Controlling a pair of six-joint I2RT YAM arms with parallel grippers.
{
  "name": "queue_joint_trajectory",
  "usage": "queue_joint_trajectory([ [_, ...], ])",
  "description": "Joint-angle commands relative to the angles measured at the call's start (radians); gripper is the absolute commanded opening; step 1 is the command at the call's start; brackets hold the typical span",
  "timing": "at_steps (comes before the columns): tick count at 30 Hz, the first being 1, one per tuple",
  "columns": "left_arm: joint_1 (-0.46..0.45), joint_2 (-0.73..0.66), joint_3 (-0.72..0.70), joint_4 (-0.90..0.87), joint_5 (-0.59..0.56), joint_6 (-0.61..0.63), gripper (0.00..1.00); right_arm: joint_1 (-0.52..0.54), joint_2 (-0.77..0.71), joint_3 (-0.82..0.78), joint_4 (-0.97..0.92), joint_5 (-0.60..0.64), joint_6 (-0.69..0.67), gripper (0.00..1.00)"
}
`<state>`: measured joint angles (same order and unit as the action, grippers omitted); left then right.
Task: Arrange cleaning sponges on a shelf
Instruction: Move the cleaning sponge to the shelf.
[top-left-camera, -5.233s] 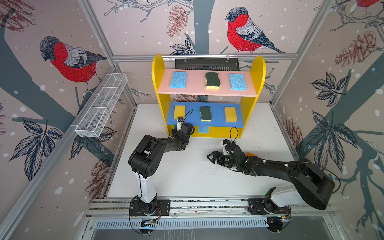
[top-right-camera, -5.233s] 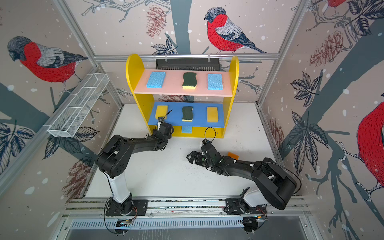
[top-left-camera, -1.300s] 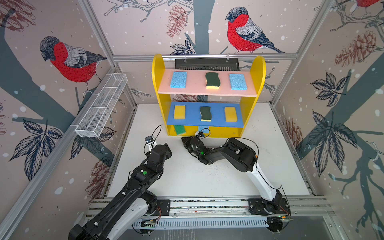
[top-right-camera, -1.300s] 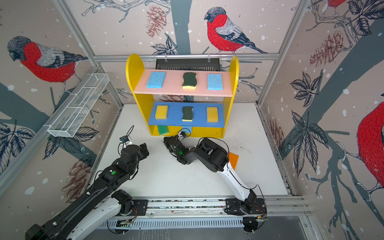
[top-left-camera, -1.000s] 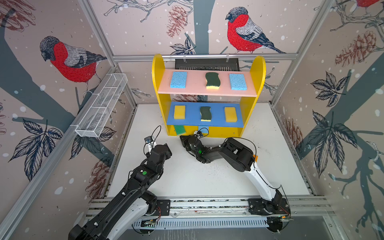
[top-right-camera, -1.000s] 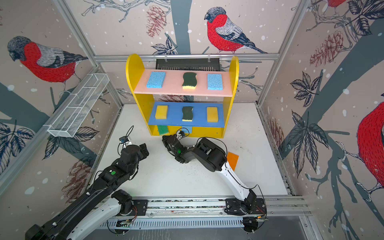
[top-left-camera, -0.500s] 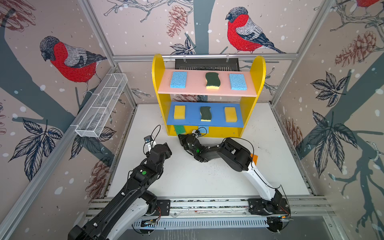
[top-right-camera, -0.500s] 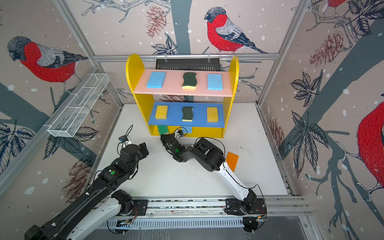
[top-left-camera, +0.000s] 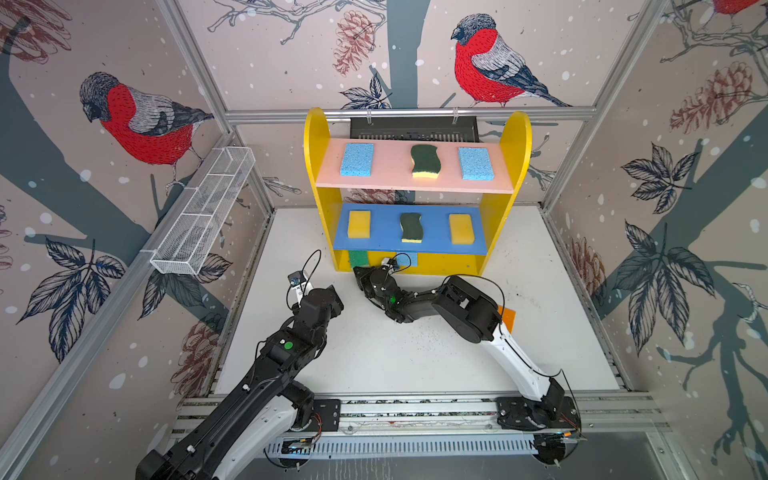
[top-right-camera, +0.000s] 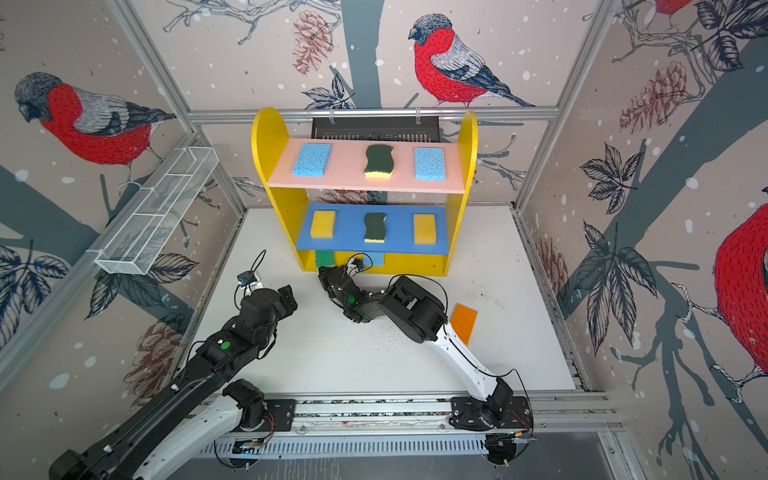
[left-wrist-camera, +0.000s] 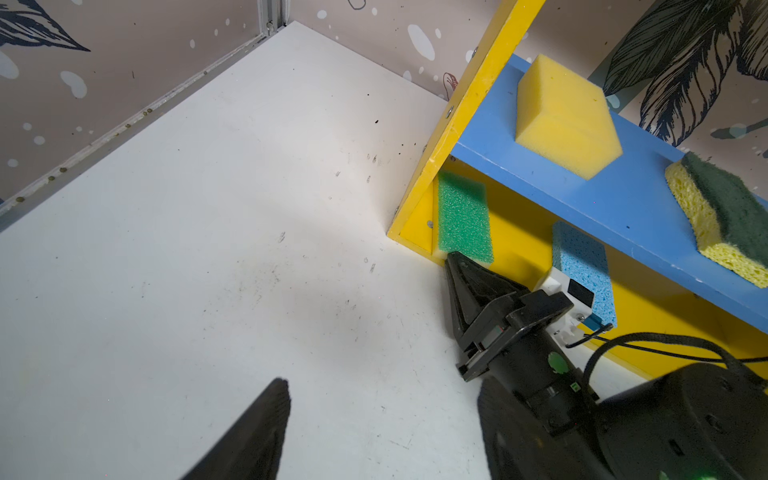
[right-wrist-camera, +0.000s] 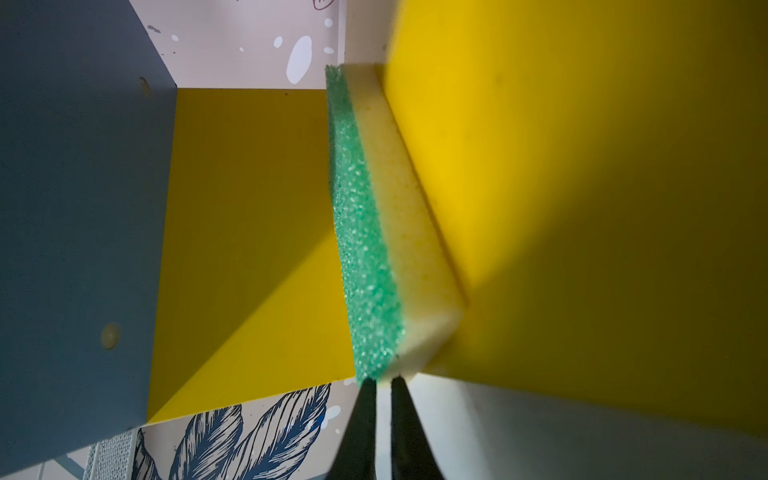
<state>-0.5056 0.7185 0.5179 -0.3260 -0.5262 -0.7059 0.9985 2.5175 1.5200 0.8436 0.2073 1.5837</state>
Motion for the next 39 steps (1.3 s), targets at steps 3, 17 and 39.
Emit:
queue_joint_trajectory([
  [3, 0.0, -0.002, -0.002, -0.009, -0.023, -0.006, 0.73, 0.001, 0.033, 0.011, -0.176, -0.022, -0.007, 0.12],
  [17, 0.0, 0.002, -0.021, -0.005, -0.034, -0.011, 0.72, 0.001, 0.058, 0.044, -0.184, -0.015, -0.002, 0.13],
  [39, 0.0, -0.031, -0.033, -0.024, -0.059, -0.012, 0.72, -0.001, 0.101, 0.098, -0.223, -0.009, 0.004, 0.14],
])
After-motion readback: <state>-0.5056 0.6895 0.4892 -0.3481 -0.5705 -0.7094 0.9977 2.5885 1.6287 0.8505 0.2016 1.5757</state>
